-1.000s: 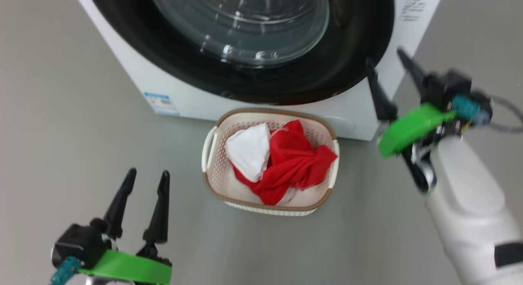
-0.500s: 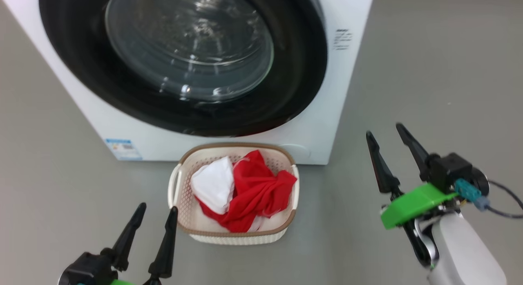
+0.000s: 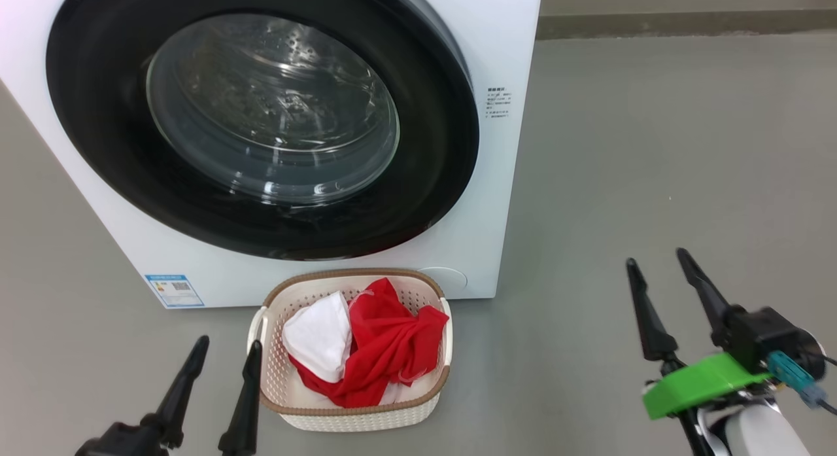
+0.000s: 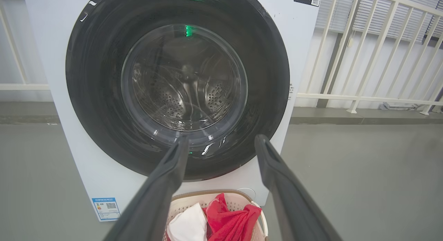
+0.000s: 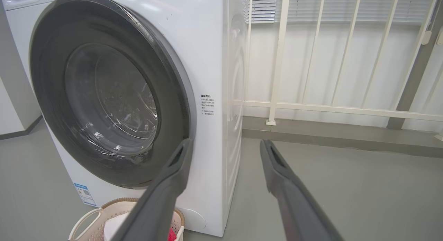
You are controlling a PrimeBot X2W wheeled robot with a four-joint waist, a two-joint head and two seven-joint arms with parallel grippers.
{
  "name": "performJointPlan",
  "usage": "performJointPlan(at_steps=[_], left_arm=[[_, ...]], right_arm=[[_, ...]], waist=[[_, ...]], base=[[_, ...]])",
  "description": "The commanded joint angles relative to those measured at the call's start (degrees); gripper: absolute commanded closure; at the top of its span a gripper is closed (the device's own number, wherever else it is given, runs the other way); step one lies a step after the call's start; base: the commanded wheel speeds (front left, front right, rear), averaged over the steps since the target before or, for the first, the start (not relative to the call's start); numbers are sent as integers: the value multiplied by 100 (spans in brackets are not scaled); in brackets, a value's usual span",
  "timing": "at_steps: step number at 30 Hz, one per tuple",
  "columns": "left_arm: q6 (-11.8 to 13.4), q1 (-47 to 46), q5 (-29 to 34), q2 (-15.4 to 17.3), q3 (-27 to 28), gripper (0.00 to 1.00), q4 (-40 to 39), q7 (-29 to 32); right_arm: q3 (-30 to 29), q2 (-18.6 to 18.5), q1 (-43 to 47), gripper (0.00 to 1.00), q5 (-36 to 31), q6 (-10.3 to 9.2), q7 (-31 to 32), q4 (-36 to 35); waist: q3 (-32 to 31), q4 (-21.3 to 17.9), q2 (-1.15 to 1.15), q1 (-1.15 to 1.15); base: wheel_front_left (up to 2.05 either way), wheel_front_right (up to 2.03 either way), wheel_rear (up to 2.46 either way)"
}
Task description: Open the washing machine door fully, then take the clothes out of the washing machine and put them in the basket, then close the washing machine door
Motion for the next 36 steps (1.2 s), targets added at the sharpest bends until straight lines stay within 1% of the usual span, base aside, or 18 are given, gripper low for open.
performJointPlan(at_steps=[1,6,15,33,34,36], left_arm=[[-32,-29,61,45,224,0,-160,-52],[-32,52,75,64,226,0,-247,-52],[-32,206,99,79,314,0,-355,-52],[-32,239,147,2,431,0,-236,-52],[1,341,105,-49,206,100,-98,1],[8,362,100,-98,176,100,53,29]], right_arm=[[69,2,-34,0,-37,-20,-35,-189],[-157,2,299,0,-35,-20,-35,-482],[-141,2,728,0,83,-20,-35,-564],[-68,3,795,0,152,-20,-35,-494],[-191,56,890,100,101,-13,0,-356],[-177,100,910,100,100,-12,4,-202]], waist=[[-31,13,0,0],[-93,40,0,0],[-185,-12,0,0],[-257,-12,0,0],[-258,-12,0,0],[-258,-12,0,0]], base=[[0,0,0],[0,0,0],[0,0,0],[0,0,0],[0,0,0],[0,0,0]])
